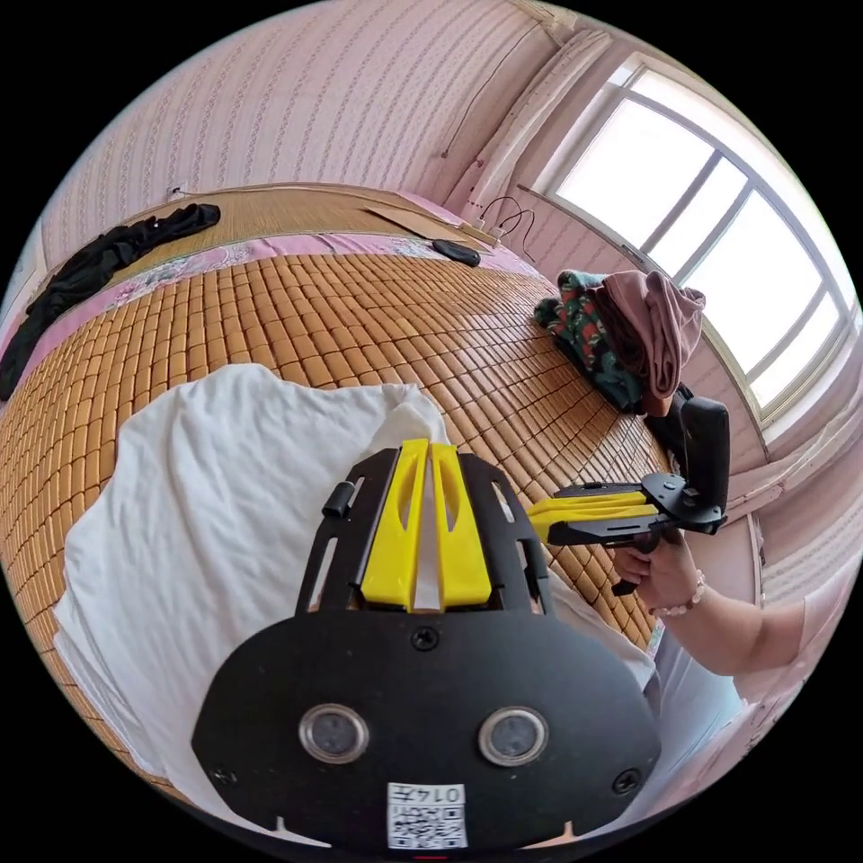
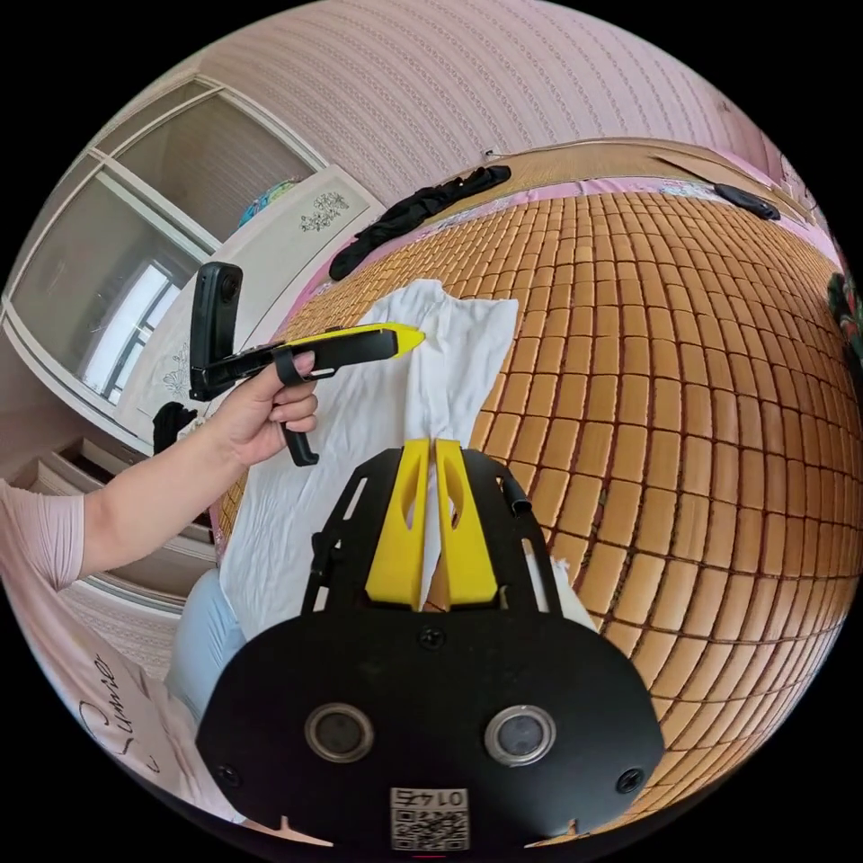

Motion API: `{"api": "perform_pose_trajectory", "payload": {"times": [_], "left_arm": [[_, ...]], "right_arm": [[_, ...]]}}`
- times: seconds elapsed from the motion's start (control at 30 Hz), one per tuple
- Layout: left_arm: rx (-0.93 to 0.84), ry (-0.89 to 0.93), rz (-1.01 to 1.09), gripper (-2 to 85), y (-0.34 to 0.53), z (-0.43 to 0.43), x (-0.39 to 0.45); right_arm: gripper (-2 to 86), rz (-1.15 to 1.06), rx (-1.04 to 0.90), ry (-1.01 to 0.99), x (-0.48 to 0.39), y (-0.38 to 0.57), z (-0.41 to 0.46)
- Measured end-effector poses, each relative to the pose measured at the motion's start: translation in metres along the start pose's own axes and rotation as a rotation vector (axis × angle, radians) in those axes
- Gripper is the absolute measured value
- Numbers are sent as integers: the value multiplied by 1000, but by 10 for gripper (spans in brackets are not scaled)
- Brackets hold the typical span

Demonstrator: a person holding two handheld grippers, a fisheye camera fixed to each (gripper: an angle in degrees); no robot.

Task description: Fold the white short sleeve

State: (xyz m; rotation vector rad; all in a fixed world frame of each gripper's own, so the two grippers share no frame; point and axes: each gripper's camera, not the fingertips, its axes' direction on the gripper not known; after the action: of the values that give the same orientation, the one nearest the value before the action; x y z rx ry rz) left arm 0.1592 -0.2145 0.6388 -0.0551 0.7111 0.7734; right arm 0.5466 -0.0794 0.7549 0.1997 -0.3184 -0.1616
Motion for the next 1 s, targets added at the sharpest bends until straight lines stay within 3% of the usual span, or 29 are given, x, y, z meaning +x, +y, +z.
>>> {"api": "perform_pose_trajectory", "payload": {"times": [0.23,0.47,0.53,0.77,0.93,1.0], "left_arm": [[-11,85,182,-9,-35,36,48],[-191,-19,196,41,-40,97,80],[-159,-27,193,56,-40,87,77],[55,-8,92,60,1,-51,19],[67,-236,-62,50,115,-166,-53],[22,-342,-218,49,180,-209,-89]], "right_arm": [[1,89,149,158,-11,17,-54],[3,230,32,218,-11,5,-40],[3,250,36,198,-17,1,-39],[-1,261,-7,296,-42,-16,-46],[-2,106,-16,209,-91,-56,-42],[-2,21,-51,152,-118,-82,-26]]}}
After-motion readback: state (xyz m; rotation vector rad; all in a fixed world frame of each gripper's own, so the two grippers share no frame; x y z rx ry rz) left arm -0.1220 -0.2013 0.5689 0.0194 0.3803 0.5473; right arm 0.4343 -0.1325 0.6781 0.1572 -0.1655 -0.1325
